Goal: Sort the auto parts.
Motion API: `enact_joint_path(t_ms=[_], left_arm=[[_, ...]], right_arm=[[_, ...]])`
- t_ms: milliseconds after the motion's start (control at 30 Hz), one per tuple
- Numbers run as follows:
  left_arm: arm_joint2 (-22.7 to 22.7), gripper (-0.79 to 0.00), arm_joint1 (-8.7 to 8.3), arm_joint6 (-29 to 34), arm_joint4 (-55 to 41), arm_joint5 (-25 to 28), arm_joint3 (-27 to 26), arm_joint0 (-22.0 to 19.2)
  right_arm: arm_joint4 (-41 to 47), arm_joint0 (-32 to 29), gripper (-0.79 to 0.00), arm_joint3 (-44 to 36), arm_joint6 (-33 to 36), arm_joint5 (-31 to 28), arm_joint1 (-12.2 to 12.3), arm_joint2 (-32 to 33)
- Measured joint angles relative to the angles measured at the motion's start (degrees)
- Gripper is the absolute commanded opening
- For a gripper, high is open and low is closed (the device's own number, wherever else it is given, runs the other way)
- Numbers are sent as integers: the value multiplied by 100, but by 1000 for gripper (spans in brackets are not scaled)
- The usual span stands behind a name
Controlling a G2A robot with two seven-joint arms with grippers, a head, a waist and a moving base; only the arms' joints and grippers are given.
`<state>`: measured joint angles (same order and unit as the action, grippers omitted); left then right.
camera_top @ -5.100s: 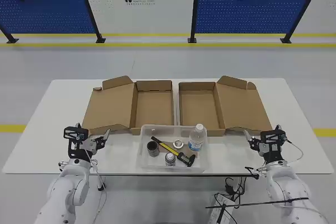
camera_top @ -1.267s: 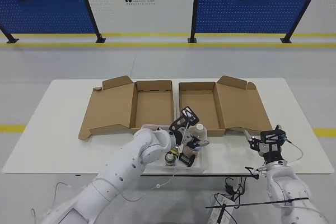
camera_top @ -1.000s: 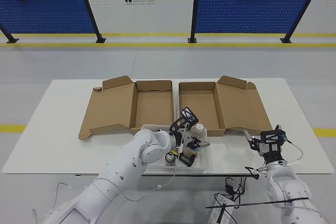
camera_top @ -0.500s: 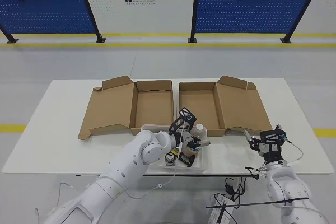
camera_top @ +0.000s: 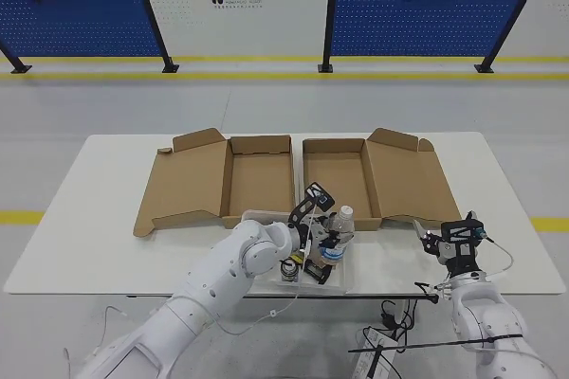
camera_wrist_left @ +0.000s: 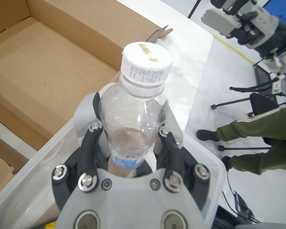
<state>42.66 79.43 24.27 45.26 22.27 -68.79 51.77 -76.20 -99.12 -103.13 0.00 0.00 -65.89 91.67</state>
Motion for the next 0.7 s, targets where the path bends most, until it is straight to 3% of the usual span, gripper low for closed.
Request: enact_joint_path(t_ms=[367, 700], left_arm=[[230, -785, -56, -150, 160, 18, -359, 176], [976, -785, -292, -127, 302, -134, -1687, 792]], right_arm=[[0, 0, 0, 0, 0, 0, 0, 0], [0, 0, 0, 0, 0, 0, 0, 0]])
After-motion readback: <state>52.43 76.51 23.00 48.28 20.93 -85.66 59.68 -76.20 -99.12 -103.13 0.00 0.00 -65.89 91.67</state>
